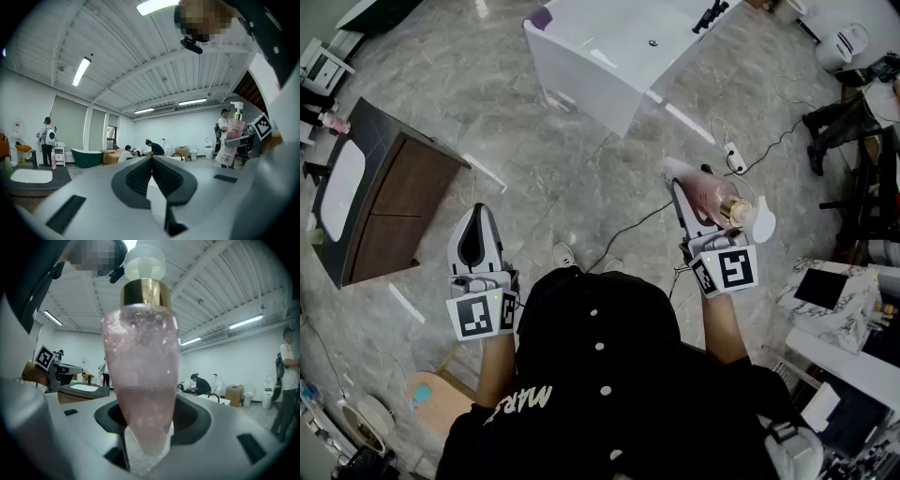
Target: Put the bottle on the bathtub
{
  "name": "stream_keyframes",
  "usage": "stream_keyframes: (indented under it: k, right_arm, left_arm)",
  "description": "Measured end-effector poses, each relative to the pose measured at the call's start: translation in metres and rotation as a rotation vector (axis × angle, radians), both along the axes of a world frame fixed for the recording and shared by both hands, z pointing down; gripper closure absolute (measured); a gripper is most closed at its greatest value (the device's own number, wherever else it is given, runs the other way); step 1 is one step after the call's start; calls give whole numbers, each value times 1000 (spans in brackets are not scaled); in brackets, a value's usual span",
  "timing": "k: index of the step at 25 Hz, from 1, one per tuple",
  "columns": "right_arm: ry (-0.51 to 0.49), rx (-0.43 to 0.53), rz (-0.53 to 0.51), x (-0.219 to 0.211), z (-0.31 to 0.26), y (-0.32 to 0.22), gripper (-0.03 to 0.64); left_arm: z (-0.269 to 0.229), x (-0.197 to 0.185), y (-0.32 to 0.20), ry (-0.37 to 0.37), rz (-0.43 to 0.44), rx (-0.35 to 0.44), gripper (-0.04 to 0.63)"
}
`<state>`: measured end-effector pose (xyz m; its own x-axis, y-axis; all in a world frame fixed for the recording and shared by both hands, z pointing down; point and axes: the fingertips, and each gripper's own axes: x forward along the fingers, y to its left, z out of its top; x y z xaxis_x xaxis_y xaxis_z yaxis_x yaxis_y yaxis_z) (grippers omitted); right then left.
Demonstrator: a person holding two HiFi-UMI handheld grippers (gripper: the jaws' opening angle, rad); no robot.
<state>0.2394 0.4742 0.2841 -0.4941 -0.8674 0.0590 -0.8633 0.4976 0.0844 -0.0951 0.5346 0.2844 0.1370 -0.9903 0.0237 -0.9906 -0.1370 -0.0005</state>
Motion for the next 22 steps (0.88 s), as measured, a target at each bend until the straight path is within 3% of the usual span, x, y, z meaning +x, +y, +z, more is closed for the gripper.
stream_keyframes:
  k: [4, 9, 22]
  right_arm:
    - [-10, 0, 2, -2, 2, -1, 388]
    - [-97, -17, -13, -8, -4, -7, 388]
    - [-94, -14, 39, -52, -8, -33, 390]
  left_arm:
    - [2, -1, -3, 5, 4, 6, 584]
    - [4, -10, -13, 20, 11, 5, 584]
    - [15, -66, -47, 27, 70, -1, 584]
